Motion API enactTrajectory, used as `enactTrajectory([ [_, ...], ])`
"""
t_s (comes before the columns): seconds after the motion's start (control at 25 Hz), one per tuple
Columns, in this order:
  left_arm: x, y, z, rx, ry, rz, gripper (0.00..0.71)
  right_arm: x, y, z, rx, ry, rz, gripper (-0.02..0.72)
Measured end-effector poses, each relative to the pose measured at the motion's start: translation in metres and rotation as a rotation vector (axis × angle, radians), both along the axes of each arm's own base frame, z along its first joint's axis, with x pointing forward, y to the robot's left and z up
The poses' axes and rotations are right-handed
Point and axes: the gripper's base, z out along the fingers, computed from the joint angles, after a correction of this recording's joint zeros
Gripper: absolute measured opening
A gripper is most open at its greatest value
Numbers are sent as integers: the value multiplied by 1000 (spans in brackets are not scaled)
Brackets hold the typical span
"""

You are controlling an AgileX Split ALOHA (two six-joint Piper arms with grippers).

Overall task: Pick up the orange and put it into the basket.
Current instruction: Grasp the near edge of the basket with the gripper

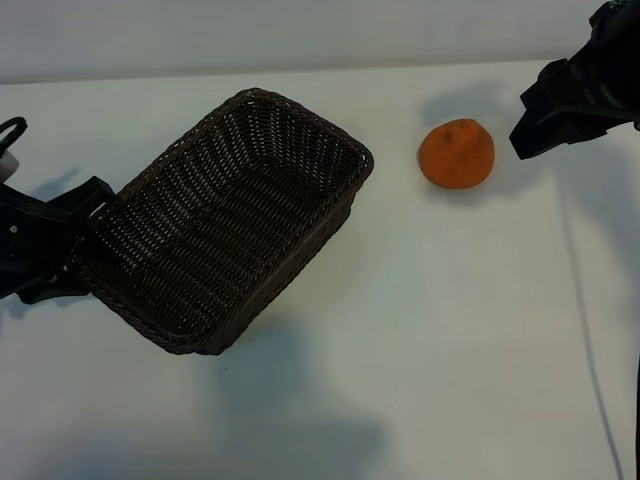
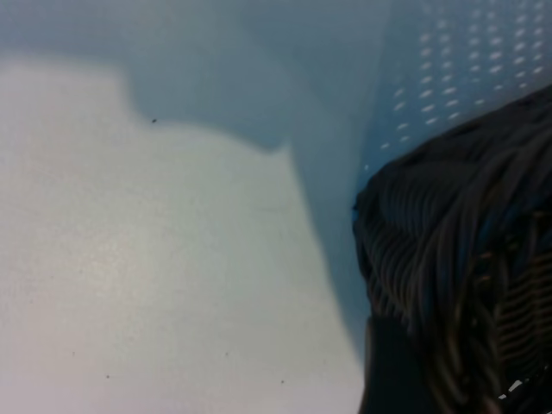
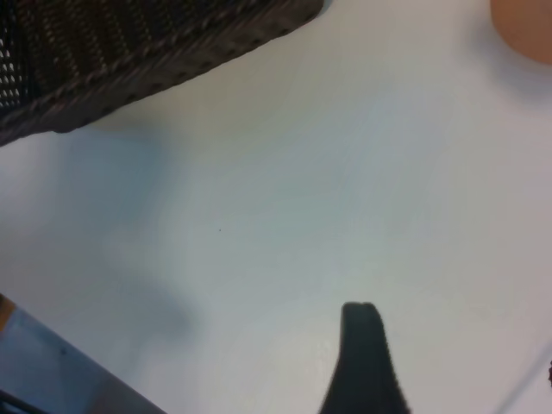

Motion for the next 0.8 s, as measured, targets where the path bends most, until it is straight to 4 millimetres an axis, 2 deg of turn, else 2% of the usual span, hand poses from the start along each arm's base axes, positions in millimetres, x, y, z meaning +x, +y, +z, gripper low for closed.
enactTrajectory([
  [0.2,-3,0,-6,2,-1,16,460,0,0,0,0,0,0,489],
  [0.4,-7,0,-24,2,60,22,460,0,0,0,4,0,0,489],
  [0.56,-4,0,-29,-5,66,37,449,0,0,0,4,0,0,489],
  [0.64,-3,0,-29,-4,53,43,402,0,0,0,4,0,0,489],
  [0.72,-2,0,-29,-9,47,53,293,0,0,0,4,0,0,489],
  [0.76,-2,0,-29,-14,45,62,209,0,0,0,4,0,0,489],
  [0.8,-1,0,-29,-19,42,72,187,0,0,0,4,0,0,489],
])
